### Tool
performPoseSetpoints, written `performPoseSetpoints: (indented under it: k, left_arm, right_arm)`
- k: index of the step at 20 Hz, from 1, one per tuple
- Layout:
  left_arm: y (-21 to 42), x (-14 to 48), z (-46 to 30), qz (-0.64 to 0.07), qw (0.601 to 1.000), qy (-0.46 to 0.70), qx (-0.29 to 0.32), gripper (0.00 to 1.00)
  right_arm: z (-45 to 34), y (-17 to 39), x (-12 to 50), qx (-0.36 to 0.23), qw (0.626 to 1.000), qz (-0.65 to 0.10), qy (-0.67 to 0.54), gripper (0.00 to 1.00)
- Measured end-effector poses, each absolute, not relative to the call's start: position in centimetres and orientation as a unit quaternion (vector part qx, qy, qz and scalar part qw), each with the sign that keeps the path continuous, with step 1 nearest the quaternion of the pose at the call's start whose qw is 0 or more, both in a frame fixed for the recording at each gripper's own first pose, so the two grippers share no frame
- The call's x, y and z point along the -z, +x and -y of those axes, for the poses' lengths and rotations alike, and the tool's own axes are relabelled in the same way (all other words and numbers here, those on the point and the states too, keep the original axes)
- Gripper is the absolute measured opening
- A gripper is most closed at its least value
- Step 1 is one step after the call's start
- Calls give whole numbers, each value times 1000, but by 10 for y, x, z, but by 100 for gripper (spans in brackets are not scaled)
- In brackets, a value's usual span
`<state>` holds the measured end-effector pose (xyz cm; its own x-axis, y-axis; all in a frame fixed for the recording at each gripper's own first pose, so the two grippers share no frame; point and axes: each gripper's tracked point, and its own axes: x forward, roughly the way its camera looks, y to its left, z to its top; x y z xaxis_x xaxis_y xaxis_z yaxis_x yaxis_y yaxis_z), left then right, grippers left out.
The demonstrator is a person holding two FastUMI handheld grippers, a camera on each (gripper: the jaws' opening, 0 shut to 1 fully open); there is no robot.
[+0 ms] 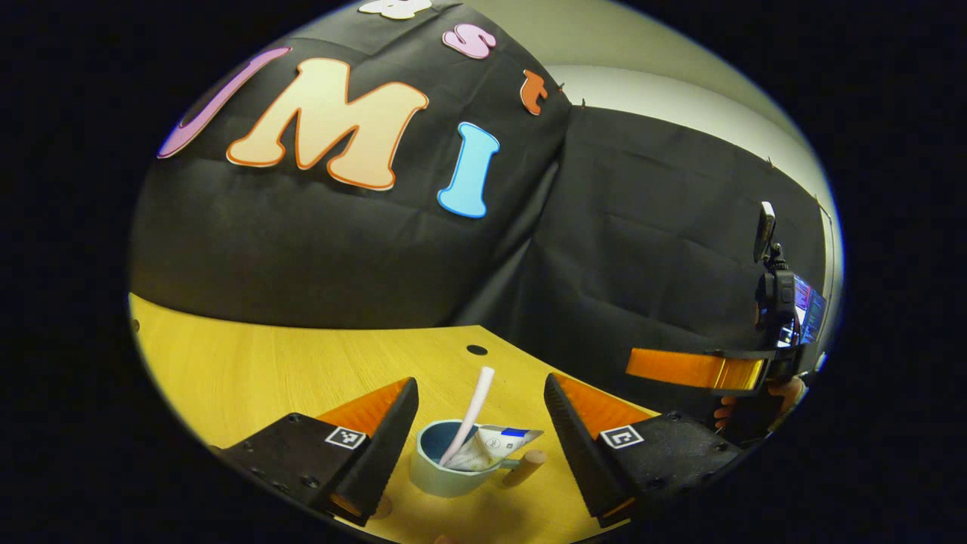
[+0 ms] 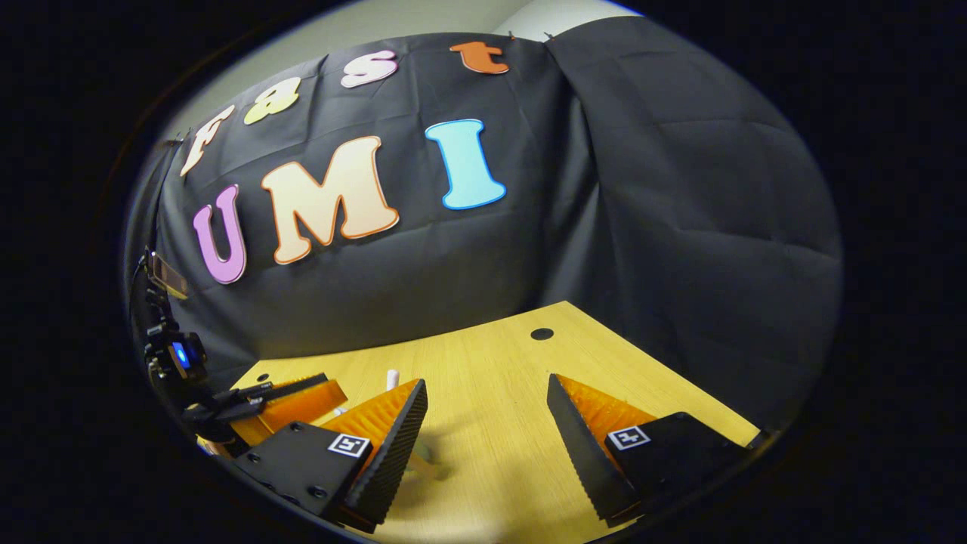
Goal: Put the toothbrush and toothpaste on the desktop into the cup, then pick up the cup and place it on the coaster on the desktop.
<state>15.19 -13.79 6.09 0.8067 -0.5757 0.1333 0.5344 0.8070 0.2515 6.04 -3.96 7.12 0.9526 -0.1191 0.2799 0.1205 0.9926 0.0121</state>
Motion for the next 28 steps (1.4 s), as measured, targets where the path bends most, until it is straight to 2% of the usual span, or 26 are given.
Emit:
performPoseSetpoints:
  k: [3,4,5,6,7,14,19,24,25,26,28]
  left_arm:
    - [137,-67,117,105,955,101,258,95]
    - [131,-69,108,105,958,104,245,95]
    - [123,-71,98,104,961,109,231,95]
    - [115,-72,87,106,964,111,217,95]
    - [108,-73,75,108,968,111,199,95]
    - [57,-64,-4,94,988,92,80,95]
    - [34,-48,-38,79,993,92,12,95]
    - [28,-40,-34,77,994,82,-13,95]
    - [28,-39,-33,76,993,84,-18,95]
    - [28,-37,-32,76,993,84,-21,95]
    - [29,-35,-27,75,994,82,-22,95]
  right_arm:
    - [17,68,-60,24,994,109,-19,93]
    - [9,71,-55,10,995,95,-30,98]
    - [3,74,-52,-3,996,82,-43,98]
    - [-3,77,-47,-16,996,69,-55,93]
    - [-11,81,-43,-31,996,56,-67,98]
    - [-52,112,-9,-137,982,-57,-115,98]
    - [-59,137,24,-164,959,-140,-182,97]
    - [-54,161,57,-170,933,-204,-242,95]
    - [-54,166,61,-171,930,-213,-245,94]
    - [-53,168,64,-172,928,-221,-246,82]
    - [-53,174,70,-174,926,-232,-244,78]
